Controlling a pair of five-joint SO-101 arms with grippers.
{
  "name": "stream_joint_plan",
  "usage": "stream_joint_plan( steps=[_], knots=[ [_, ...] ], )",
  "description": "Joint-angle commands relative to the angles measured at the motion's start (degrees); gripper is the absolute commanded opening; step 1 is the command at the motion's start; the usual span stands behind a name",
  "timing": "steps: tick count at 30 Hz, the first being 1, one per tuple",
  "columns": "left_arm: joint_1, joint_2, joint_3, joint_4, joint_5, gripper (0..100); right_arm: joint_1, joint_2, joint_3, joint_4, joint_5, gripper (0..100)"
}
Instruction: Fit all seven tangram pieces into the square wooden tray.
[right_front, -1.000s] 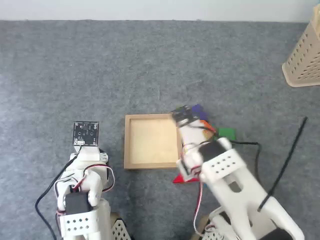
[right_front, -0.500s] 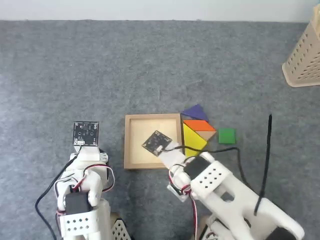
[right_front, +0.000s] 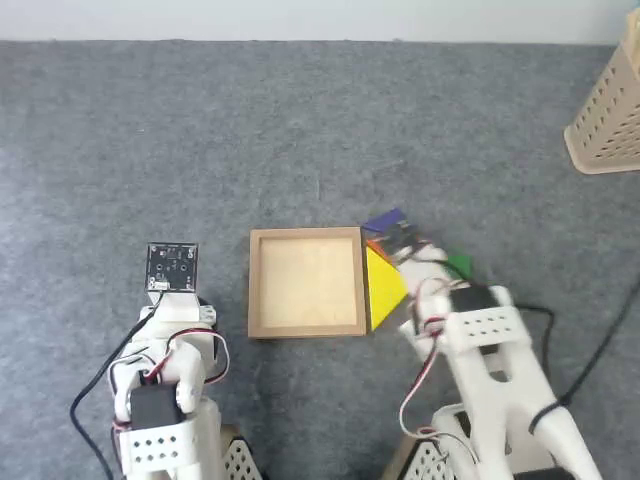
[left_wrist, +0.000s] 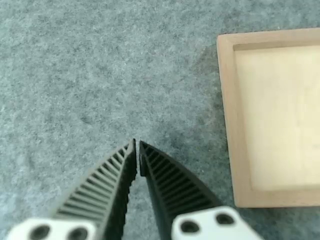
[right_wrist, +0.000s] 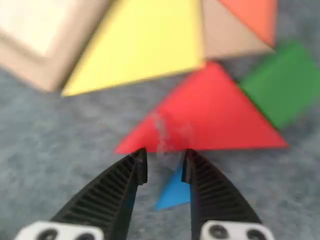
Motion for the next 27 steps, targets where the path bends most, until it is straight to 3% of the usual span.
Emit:
stream_joint_plan(
  steps=[1, 7, 10, 19, 27],
  knots=[
    [-0.2, -0.5, -0.3, 0.1, -0.3, 1, 3.1, -1.9, -5.6, 2.2, -2.1, 13.9],
    [-0.2, -0.5, -0.3, 0.1, -0.3, 1, 1.0, -1.8, -19.8, 13.8, -20.7, 13.6],
    [-0.2, -0.5, -0.3, 0.1, -0.3, 1, -0.3, -1.5, -24.3, 14.6, -28.7, 13.8],
    [-0.2, -0.5, -0.3, 0.1, -0.3, 1, -5.7, 19.0, -31.8, 13.1, -35.4, 18.0],
    [-0.2, -0.5, -0.3, 0.1, -0.3, 1, -3.9, 27.4, -32.1, 9.7, -39.3, 19.5]
  ],
)
